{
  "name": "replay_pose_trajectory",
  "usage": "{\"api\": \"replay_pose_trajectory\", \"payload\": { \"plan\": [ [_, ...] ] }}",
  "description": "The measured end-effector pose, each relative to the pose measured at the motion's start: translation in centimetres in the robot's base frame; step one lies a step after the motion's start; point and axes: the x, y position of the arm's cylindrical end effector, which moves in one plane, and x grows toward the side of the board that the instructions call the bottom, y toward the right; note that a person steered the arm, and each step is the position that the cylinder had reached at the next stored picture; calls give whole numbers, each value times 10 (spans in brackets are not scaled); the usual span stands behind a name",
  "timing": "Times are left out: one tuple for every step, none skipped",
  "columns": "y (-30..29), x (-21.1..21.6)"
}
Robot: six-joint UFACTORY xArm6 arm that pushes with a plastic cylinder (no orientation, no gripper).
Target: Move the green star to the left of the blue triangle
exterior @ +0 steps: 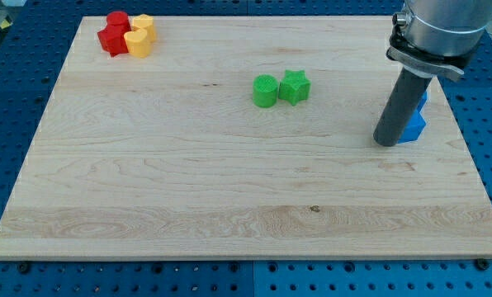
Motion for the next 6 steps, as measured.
{"api": "replay_pose_trajectory", "payload": {
  "plan": [
    [19,-19],
    [23,-20],
    [23,6],
    [19,40],
    [19,41],
    [-24,10]
  ]
}}
